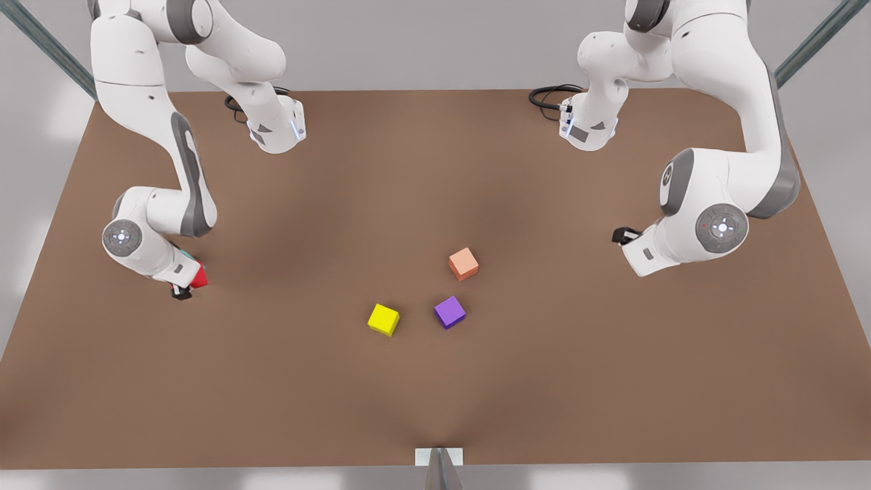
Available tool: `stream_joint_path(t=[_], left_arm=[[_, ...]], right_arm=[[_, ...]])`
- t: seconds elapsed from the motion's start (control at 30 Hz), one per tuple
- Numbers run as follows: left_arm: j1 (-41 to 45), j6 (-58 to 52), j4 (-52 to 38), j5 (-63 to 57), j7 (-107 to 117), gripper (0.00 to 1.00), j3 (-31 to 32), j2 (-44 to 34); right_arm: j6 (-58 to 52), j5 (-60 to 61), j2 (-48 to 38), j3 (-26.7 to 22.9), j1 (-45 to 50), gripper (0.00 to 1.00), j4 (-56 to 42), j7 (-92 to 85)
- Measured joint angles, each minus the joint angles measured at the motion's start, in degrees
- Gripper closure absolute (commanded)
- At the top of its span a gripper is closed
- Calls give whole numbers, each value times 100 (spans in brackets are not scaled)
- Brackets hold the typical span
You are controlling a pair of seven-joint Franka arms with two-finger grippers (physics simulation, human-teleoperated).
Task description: Pick up red wooden cube and pass to hand red wooden cube and place in blue wooden cube
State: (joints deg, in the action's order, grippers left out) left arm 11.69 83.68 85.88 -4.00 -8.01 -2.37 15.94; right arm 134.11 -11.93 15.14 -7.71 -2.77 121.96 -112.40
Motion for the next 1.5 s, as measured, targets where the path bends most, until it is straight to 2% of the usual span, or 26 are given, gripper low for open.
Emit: stream_joint_path(t=[0.3,0.8,0.83,0.87,0.93,1.5], left_arm=[[0,77,10,-1,330,0,0,41],[0,110,45,4,621,0,0,110],[-1,112,45,3,633,0,0,114],[-2,114,45,3,644,0,0,115],[-5,115,45,4,665,0,0,117],[-9,130,45,-1,775,0,0,170]], right_arm=[[442,-264,-277,-50,-256,38,477,213],[1033,-520,-102,-55,-804,36,875,384],[1063,-523,-102,-55,-823,35,898,391],[1088,-524,-106,-54,-834,26,916,396],[1128,-513,-117,-48,-838,0,956,399],[708,-420,-511,-37,-838,0,957,436]])
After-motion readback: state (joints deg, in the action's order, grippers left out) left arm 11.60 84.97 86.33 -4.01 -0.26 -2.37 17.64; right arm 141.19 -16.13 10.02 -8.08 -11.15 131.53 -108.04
